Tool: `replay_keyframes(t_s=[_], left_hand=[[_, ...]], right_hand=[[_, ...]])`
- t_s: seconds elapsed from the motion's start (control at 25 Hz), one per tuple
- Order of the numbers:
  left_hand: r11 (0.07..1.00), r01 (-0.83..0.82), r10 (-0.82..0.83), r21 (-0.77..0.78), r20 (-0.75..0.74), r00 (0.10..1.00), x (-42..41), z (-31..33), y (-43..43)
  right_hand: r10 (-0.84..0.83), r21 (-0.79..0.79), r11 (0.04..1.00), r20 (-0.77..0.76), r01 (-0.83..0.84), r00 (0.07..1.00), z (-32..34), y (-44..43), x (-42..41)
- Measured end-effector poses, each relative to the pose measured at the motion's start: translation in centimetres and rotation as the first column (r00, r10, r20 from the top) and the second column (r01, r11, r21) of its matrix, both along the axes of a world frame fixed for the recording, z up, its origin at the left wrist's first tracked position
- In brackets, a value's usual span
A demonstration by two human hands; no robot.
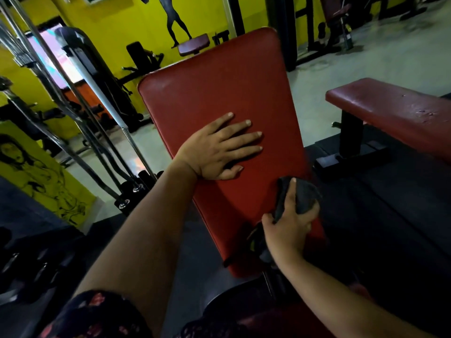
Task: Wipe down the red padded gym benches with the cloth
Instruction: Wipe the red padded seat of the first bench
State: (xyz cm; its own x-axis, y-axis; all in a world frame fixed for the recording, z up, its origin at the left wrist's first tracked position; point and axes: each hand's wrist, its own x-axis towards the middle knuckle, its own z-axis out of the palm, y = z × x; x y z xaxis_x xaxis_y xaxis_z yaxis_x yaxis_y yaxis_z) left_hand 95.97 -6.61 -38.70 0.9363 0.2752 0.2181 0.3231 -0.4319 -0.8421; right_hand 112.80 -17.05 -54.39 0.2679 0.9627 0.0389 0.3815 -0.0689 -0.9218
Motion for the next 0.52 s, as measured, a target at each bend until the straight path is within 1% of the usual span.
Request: replay_keyframes(t_s=[0.04, 0.12, 0.24, 0.32, 0.36, 0.4, 0.48, 0.52], left_hand=[[1.0, -0.004, 0.004, -0.001, 0.002, 1.0, 0.0, -0.1, 0.0], [1.0, -0.001, 0.001, 0.006, 0.005, 1.0, -0.1, -0.3, 0.0], [1.0, 0.011, -0.011, 0.006, 0.017, 1.0, 0.1, 0.0, -0.1], [0.999, 0.032, -0.032, -0.005, 0.026, 0.999, 0.0, 0.1, -0.2], [0.999, 0.033, -0.033, -0.005, 0.03, 0.999, 0.0, 0.1, -0.2], [1.0, 0.025, -0.025, -0.004, 0.029, 0.999, 0.0, 0.1, -0.3], [1.0, 0.0, 0.0, -0.008, 0.021, 1.0, 0.0, -0.1, -0.4], [1.0, -0.008, 0.008, -0.008, 0.019, 1.0, 0.0, -0.2, -0.4]], right_hand=[[0.016, 0.006, 1.0, -0.011, -0.016, 1.0, 0.3, -0.4, -1.0], [0.091, 0.045, 0.995, 0.065, -0.094, 0.994, 0.5, -1.6, -2.9], [0.204, 0.036, 0.974, 0.298, -0.225, 0.933, -0.2, -3.8, -5.2], [0.193, 0.111, 0.956, 0.455, -0.27, 0.869, -1.4, -4.6, -6.3], [0.213, 0.124, 0.94, 0.517, -0.319, 0.829, -1.9, -4.8, -6.5], [0.229, 0.132, 0.914, 0.613, -0.383, 0.757, -2.6, -4.8, -6.4], [0.19, 0.179, 0.829, 0.8, -0.529, 0.568, -4.4, -4.4, -6.0], [0.15, 0.201, 0.781, 0.859, -0.592, 0.49, -5.2, -4.1, -5.7]])
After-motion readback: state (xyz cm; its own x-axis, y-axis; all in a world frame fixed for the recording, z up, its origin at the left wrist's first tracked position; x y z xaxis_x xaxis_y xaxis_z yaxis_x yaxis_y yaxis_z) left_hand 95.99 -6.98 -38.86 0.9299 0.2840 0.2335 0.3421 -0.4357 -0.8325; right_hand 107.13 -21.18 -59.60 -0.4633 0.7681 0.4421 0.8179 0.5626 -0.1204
